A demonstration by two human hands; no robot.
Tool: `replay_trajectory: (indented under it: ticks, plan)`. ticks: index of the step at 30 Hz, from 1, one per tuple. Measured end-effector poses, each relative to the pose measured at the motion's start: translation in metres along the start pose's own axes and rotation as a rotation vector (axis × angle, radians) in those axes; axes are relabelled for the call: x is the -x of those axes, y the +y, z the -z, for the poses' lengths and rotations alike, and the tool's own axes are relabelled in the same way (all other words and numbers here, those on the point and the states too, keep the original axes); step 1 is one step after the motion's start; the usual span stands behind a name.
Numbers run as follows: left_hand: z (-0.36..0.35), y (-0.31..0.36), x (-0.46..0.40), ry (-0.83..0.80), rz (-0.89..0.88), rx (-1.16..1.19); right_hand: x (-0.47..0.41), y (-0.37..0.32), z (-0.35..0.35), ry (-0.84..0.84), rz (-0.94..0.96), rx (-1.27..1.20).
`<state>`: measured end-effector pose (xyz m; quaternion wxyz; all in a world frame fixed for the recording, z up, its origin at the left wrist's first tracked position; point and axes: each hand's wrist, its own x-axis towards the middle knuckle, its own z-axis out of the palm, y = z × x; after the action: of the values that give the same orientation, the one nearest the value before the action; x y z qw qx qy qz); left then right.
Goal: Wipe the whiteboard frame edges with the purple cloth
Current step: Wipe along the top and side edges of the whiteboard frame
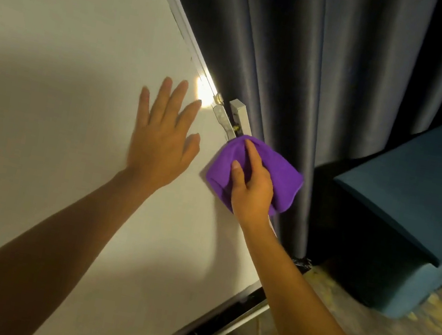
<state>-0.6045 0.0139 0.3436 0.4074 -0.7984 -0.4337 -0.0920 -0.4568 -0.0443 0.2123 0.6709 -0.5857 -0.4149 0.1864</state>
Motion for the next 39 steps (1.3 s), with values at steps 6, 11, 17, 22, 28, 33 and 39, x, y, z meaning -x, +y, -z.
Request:
replay_trajectory:
  ticks: [6, 11, 17, 22, 28, 33, 39]
  plan:
    - [-0.021, 0.016, 0.017, 0.033, -0.070, -0.048, 0.002, 0.017, 0.007, -0.063, 0.202, 0.202]
    - [-0.029, 0.016, 0.017, 0.070, -0.071, -0.036, 0.001, 0.043, 0.020, -0.138, 0.218, 0.166]
    - [-0.035, 0.015, 0.018, 0.088, -0.068, -0.013, 0.042, 0.103, 0.048, -0.190, 0.114, 0.195]
    - [-0.034, 0.013, 0.018, 0.095, -0.060, -0.007, 0.058, 0.120, 0.060, -0.254, 0.070, 0.234]
    - [-0.029, 0.013, 0.017, 0.046, -0.049, 0.011, 0.019, 0.068, 0.038, -0.243, 0.205, 0.221]
    - [-0.030, 0.019, 0.015, 0.002, -0.020, -0.004, -0.011, 0.033, 0.007, -0.141, 0.238, 0.302]
    - [-0.034, 0.023, 0.017, -0.007, 0.002, 0.011, 0.003, 0.058, 0.026, -0.225, 0.239, 0.271]
